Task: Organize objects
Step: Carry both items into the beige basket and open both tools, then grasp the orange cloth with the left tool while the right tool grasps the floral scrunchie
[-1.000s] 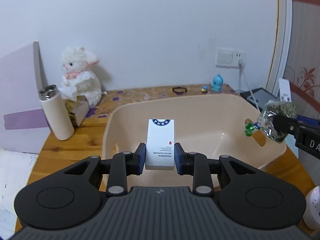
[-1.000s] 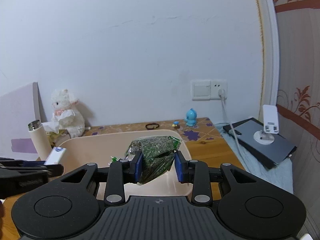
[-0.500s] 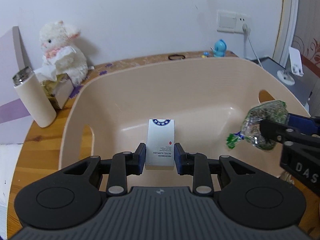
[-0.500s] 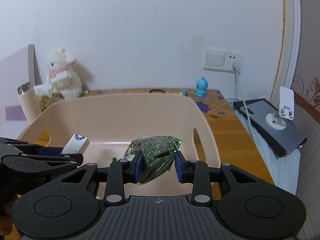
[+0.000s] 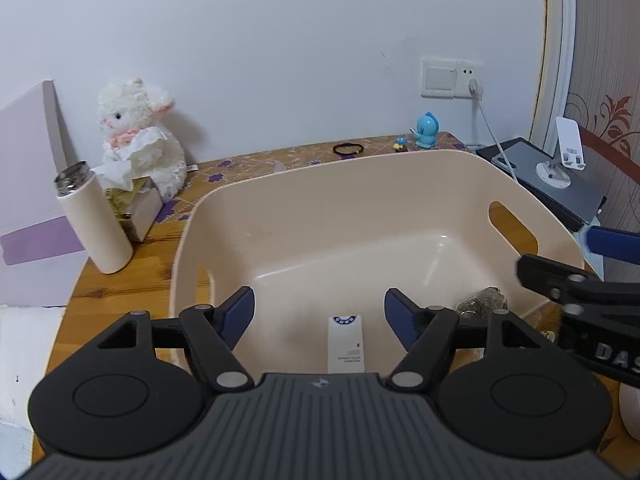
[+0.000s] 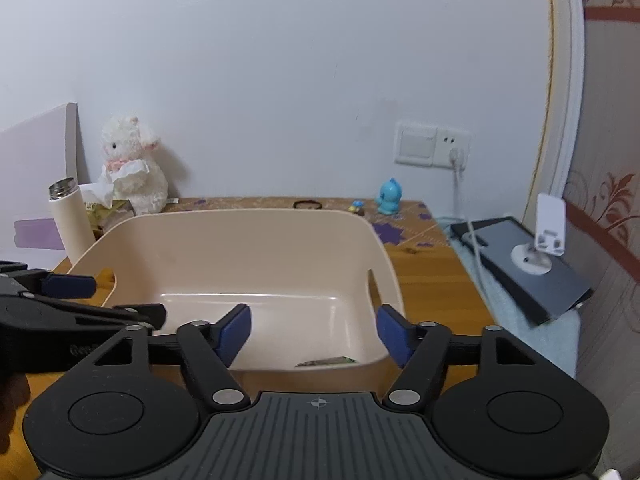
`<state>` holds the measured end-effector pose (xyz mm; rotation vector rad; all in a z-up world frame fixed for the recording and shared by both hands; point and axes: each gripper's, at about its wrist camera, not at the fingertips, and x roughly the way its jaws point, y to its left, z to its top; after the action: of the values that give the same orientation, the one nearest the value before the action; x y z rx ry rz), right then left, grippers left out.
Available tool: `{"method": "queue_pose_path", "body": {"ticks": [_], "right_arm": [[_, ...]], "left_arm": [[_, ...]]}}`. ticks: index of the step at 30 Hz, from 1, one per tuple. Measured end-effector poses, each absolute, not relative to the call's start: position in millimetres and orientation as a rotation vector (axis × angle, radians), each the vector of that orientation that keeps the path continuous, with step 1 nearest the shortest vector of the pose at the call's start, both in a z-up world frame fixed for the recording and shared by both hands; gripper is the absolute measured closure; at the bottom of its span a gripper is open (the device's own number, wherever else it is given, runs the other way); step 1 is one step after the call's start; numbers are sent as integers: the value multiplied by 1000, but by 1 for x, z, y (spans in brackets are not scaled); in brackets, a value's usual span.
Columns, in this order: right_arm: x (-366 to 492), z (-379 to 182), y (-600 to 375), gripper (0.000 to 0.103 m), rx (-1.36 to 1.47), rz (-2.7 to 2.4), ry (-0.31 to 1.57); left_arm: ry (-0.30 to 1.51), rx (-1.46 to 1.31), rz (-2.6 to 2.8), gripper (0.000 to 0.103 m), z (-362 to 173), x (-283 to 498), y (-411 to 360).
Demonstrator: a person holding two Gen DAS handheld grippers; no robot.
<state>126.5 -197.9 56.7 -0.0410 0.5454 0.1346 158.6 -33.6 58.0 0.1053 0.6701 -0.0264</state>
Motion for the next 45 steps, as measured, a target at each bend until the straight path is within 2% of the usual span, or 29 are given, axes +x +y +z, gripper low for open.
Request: {"method": "queue_pose_path", "body": {"ticks": [3, 7, 15, 34, 40, 45], "right_arm": [[113, 61, -202, 23, -48, 130, 535], [99, 62, -207, 16, -51, 132, 534], [82, 50, -217, 10, -65, 114, 568], [112, -30, -233, 7, -32, 100, 771], [127, -51, -230, 9, -19, 106, 799], [131, -58, -226, 19, -15, 123, 793]], "left_arm": [[661, 94, -25, 27, 63, 146, -29], [645, 99, -4, 18, 66, 127, -26], [661, 65, 9, 13, 55, 97, -17], [840, -18, -8, 13, -8, 109, -3], [876, -50, -21, 14, -20, 119, -2], [906, -81, -54, 32, -26, 123, -1]]}}
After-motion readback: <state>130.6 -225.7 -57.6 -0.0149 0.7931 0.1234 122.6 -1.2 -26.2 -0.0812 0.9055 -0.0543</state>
